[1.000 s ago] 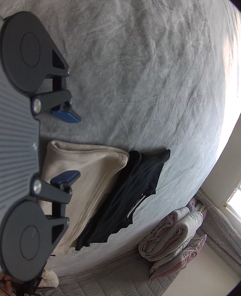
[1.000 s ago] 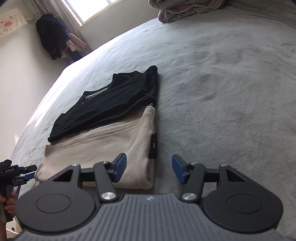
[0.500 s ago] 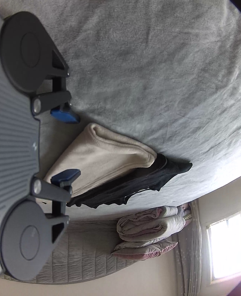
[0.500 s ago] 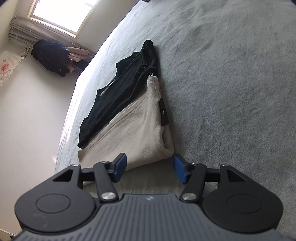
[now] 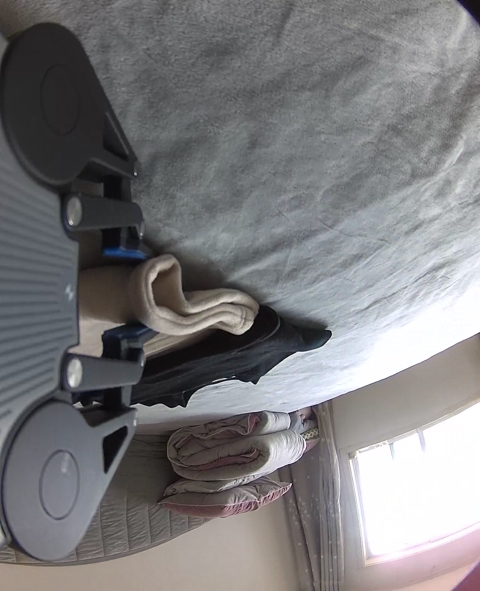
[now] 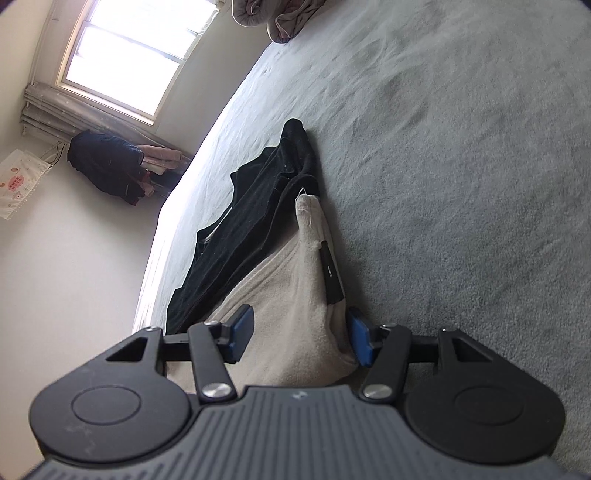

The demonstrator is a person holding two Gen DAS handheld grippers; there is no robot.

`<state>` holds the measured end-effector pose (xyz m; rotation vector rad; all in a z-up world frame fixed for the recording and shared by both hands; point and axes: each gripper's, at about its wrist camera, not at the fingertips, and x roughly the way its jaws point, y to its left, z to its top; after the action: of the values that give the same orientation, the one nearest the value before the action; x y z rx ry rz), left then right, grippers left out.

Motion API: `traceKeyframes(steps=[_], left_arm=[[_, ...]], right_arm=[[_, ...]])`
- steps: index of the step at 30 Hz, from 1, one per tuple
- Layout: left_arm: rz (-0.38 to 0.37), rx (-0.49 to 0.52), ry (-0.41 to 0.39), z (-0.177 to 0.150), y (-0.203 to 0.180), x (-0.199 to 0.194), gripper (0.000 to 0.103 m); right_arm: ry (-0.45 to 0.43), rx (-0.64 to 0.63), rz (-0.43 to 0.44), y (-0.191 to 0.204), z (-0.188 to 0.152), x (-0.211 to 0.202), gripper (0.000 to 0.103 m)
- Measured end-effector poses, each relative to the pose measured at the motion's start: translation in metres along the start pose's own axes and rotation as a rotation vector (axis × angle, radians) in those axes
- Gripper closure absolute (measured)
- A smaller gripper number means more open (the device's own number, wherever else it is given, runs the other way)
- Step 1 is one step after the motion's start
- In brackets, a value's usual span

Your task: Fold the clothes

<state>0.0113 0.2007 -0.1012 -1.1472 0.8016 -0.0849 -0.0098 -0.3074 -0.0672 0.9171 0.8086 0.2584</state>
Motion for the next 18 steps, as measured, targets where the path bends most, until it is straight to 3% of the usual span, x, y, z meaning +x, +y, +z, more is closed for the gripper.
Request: traceKeyframes(steps=[1, 2, 3, 4, 11, 18], left_arm=[[0.007, -0.001, -0.005, 0.0, -0.001, 0.001, 0.074], [0.017, -0.003, -0.011, 0.0, -0.002, 0.002, 0.082], [0.034, -0.007, -0.017, -0.001, -0.003, 0.002, 0.089], [0.04, -0.017, -0.027, -0.002, -0.004, 0.002, 0.09], [0.114, 0.029, -0.063, -0.002, -0.024, -0.008, 0.092], [0.138, 0.008, -0.09, -0.008, -0.033, -0.029, 0.092]], right_arm=[[-0.002, -0.001, -0.009, 0.001, 0.0, 0.001, 0.053], [-0.003, 0.006, -0.018, 0.0, 0.0, 0.002, 0.066], [-0.004, 0.016, -0.028, -0.002, 0.0, 0.002, 0.086], [-0.004, 0.027, -0.038, -0.004, -0.001, 0.003, 0.089], [-0.033, 0.064, -0.072, 0.005, 0.004, -0.007, 0.09], [-0.039, 0.067, -0.065, 0.017, 0.006, -0.026, 0.091]])
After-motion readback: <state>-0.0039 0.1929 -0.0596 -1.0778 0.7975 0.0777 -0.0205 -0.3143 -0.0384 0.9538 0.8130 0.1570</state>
